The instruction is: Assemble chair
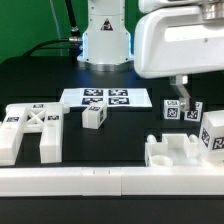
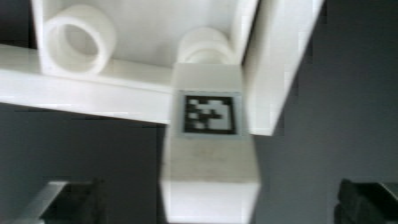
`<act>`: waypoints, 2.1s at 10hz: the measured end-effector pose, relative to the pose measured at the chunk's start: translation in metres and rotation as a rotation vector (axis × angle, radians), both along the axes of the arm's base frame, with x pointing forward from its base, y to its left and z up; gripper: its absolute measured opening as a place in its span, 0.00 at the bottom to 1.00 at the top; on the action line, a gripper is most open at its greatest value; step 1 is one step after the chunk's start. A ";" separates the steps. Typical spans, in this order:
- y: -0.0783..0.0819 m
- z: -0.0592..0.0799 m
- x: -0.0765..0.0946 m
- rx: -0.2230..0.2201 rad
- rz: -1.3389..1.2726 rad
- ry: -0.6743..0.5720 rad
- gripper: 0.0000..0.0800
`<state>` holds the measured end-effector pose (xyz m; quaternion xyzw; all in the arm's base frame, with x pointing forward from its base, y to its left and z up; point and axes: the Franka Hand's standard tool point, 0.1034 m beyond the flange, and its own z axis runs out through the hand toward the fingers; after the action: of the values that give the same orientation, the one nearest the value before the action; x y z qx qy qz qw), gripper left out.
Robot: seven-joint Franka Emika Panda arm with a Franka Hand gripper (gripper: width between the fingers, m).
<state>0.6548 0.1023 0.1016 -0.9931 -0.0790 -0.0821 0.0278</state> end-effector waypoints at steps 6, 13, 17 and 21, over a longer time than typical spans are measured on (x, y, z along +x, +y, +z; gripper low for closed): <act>-0.002 -0.001 -0.001 -0.010 -0.009 0.193 0.81; 0.004 -0.013 0.019 -0.014 0.001 0.192 0.65; 0.007 -0.013 0.019 -0.016 0.011 0.188 0.36; 0.007 -0.013 0.017 0.008 -0.173 0.192 0.36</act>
Offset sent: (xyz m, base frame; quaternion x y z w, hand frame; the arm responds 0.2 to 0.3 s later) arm 0.0000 0.0000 0.0000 0.0000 0.0000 0.0000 1.0000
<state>0.6721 0.1094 0.0885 -0.9994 0.0101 0.0108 0.0318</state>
